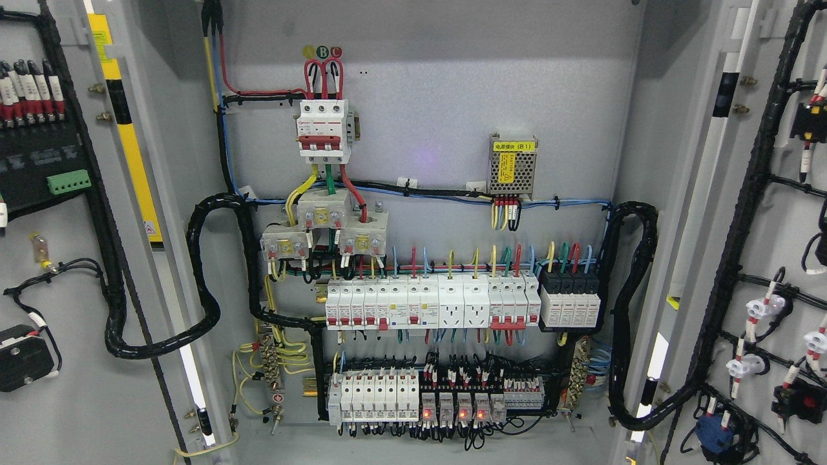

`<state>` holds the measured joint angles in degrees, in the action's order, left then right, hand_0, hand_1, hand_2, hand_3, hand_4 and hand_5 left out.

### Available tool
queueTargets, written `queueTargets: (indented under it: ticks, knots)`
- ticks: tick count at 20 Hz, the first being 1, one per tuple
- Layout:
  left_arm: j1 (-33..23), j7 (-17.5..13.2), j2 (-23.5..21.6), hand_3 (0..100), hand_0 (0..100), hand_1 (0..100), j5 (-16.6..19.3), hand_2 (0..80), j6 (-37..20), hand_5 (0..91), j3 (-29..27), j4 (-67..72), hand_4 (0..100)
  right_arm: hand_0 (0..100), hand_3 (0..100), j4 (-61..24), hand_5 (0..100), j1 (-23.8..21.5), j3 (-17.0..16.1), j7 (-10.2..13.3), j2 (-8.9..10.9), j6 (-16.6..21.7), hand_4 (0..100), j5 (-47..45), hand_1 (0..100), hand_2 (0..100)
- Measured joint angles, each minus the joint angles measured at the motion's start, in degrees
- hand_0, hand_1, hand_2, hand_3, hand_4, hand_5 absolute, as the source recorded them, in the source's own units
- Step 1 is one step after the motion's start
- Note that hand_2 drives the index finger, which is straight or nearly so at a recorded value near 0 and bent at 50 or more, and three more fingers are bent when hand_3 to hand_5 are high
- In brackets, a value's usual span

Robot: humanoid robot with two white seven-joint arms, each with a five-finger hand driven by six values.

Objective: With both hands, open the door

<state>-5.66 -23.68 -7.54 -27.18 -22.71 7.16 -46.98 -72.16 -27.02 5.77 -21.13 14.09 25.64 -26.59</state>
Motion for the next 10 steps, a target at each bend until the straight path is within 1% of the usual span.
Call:
queueTargets:
  ticks: [3, 5, 8, 10]
  knots:
    - [1.22, 0.00, 1.78, 0, 0, 0, 1.08, 0.0, 0.85, 0.0, 0.76, 9.29, 0, 22, 0, 9.90, 0, 2.60, 0.98, 0.52, -1.39, -0.48, 0, 0.93, 4, 0]
    - [1.76, 0.00, 2.75, 0, 0, 0, 4.00, 0.0, 2.92, 0.0, 1.36, 14.96, 0, 22, 0, 17.23, 0, 5.09, 1.49, 1.81, -2.42, -0.64, 0, 2.45, 4, 0]
    - [2.22, -0.10, 3.91, 0, 0, 0, 9.88, 0.0, 5.83, 0.0, 2.02, 21.81, 0, 22, 0, 27.57, 0, 8.69, 2.08, 3.81, -3.85, -0.75, 0, 5.94, 4, 0]
    - [2.43, -0.04, 4.50, 0, 0, 0, 12.58, 0.0, 7.31, 0.0, 2.33, 25.66, 0, 22, 0, 33.11, 0, 10.39, 2.37, 5.09, -4.59, -2.36, 0, 8.23, 4, 0]
